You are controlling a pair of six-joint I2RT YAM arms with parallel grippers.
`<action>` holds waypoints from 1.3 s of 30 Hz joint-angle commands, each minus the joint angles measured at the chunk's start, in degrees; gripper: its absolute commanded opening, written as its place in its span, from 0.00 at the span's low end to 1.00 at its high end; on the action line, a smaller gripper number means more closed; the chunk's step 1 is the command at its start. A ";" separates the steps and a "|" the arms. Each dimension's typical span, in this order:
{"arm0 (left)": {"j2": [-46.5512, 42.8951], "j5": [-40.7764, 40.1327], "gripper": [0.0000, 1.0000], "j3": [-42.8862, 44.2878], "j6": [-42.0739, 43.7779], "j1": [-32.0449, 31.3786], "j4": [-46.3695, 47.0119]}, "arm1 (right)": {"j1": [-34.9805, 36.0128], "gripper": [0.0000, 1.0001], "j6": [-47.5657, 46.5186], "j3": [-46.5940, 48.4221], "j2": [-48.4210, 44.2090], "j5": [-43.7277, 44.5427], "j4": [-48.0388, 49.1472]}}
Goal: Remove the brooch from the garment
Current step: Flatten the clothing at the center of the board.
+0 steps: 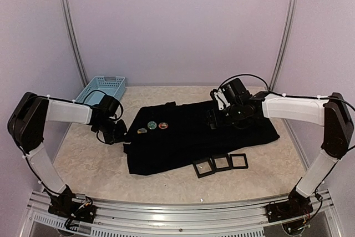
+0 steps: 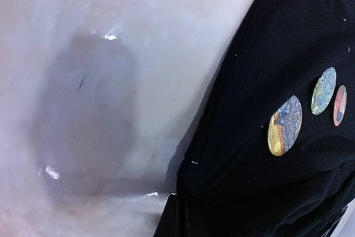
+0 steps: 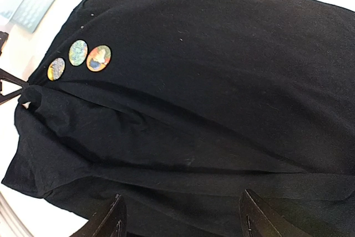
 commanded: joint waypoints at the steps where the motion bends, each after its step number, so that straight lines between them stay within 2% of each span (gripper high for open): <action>1: -7.57 -6.61 0.00 -7.07 -6.96 -1.47 -2.55 | 1.16 0.70 -2.30 -0.43 0.02 -2.10 2.34; 4: -11.72 -8.88 0.00 -10.93 -10.50 -2.51 -4.07 | 1.96 0.72 -3.27 -1.98 -2.11 -1.26 3.49; 7: -16.89 -8.38 0.00 -13.85 -10.17 -3.37 -3.08 | 2.71 0.73 -3.43 -2.61 -3.73 -2.08 3.69; 9: -19.74 -6.33 0.00 -13.54 -8.80 -2.67 -3.62 | 3.52 0.74 -2.63 -2.15 -4.57 -2.07 3.10; 10: -20.63 -4.33 0.03 -12.91 -8.43 -1.93 -4.56 | 3.98 0.74 -2.12 -1.92 -5.09 -2.06 2.79; 12: -21.64 -2.12 0.16 -10.74 -6.89 -0.93 -6.29 | 5.05 0.75 -1.30 -0.83 -5.59 -2.53 1.96; 17: -23.27 -3.79 0.63 -2.59 -2.86 0.34 -13.73 | 7.47 0.75 -0.99 4.69 -2.63 -4.64 -0.53; 19: -24.40 -1.44 0.73 0.24 0.33 2.38 -14.25 | 8.49 0.75 -2.13 8.10 -0.12 -4.36 -1.89; 22: -24.74 5.98 0.82 3.98 4.65 7.57 -13.80 | 9.80 0.75 -3.30 13.48 4.97 -3.10 -3.33; 28: -21.03 13.61 0.90 6.98 13.81 12.89 -10.84 | 12.78 0.73 -5.41 26.50 19.50 1.18 -5.10; 30: -19.12 17.11 0.91 6.71 14.91 13.90 -8.48 | 13.47 0.71 -4.06 36.74 26.55 3.12 -9.29; 32: -17.17 19.09 0.91 6.86 14.43 14.56 -6.66 | 13.50 0.69 -2.35 45.74 35.23 2.12 -13.28; 35: -13.72 18.88 0.91 7.08 12.18 14.27 -3.56 | 13.70 0.63 -5.30 55.66 43.87 1.16 -15.23; 37: -13.62 16.99 0.91 6.14 10.31 13.79 0.12 | 13.64 0.63 -8.47 57.19 46.43 1.88 -13.39; 39: -13.28 15.77 0.91 8.97 7.85 13.87 -3.26 | 13.64 0.64 -10.62 58.55 47.62 3.56 -13.58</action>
